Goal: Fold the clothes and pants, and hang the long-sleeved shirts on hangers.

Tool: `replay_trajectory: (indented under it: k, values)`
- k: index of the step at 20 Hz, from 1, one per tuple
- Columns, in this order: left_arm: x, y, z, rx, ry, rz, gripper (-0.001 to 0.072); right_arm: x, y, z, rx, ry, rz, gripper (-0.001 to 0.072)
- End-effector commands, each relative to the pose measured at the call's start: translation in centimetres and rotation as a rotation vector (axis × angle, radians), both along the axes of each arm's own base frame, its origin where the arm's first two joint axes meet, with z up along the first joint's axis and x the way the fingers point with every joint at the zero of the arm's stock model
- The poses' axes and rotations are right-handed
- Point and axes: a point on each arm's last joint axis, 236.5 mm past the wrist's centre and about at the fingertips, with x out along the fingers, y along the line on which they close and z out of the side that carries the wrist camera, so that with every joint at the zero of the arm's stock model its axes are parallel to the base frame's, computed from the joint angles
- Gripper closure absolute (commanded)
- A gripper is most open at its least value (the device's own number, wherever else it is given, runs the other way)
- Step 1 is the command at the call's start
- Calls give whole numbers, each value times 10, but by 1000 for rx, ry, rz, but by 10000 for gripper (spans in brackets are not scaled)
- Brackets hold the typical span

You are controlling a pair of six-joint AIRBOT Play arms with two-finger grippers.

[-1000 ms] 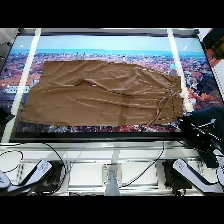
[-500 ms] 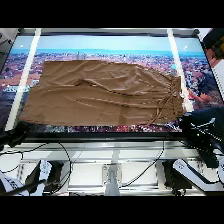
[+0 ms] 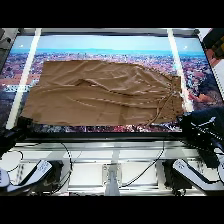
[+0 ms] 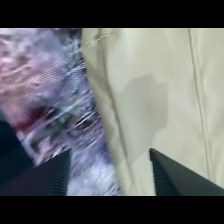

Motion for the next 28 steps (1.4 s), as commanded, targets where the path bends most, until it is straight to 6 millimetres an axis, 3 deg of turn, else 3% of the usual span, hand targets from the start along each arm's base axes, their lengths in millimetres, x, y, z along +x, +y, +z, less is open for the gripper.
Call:
replay_trajectory:
  k: [1, 3, 4, 6, 7, 10, 12, 15, 18, 20, 22, 24, 26, 28]
  values:
    - [19, 2, -16, -33, -44, 21, 244, 9, -6, 10, -8, -29, -4, 675]
    - [29, 0, -20, -40, -55, -7, 246, 11, -5, 13, -2, -38, 5, 675]
    - [36, 0, -20, -42, -63, -18, 333, 11, -2, 14, 5, -42, 13, 675]
    - [48, 0, -13, -24, -79, -49, 603, 12, 6, 17, 26, -56, 43, 676]
    - [55, 1, -5, 0, -95, -74, 691, 13, 12, 21, 28, -64, 70, 676]
    - [84, 5, 40, 82, -193, -179, 691, 13, 23, 44, -46, -89, 222, 677]
    - [95, 6, 75, 141, -251, -232, 692, 9, 14, 59, -110, -48, 249, 678]
    - [89, 8, 112, 216, -257, -242, 693, -7, -11, 88, -229, 63, 237, 679]
    - [75, -12, 140, 245, -255, -287, 694, -15, -10, 137, -306, 79, 305, 679]
    - [67, -8, 155, 302, -233, -245, 695, -16, -17, 169, -370, 73, 307, 680]
    - [73, 1, 171, 390, -236, -222, 696, -8, -26, 192, -435, 55, 303, 680]
    - [97, 3, 186, 419, -262, -219, 696, 15, -26, 204, -477, 31, 313, 680]
    - [136, -1, 188, 413, -285, -242, 696, 44, -11, 194, -471, 30, 376, 680]
    - [184, -15, 179, 382, -285, -309, 696, 83, 4, 180, -459, 14, 403, 679]
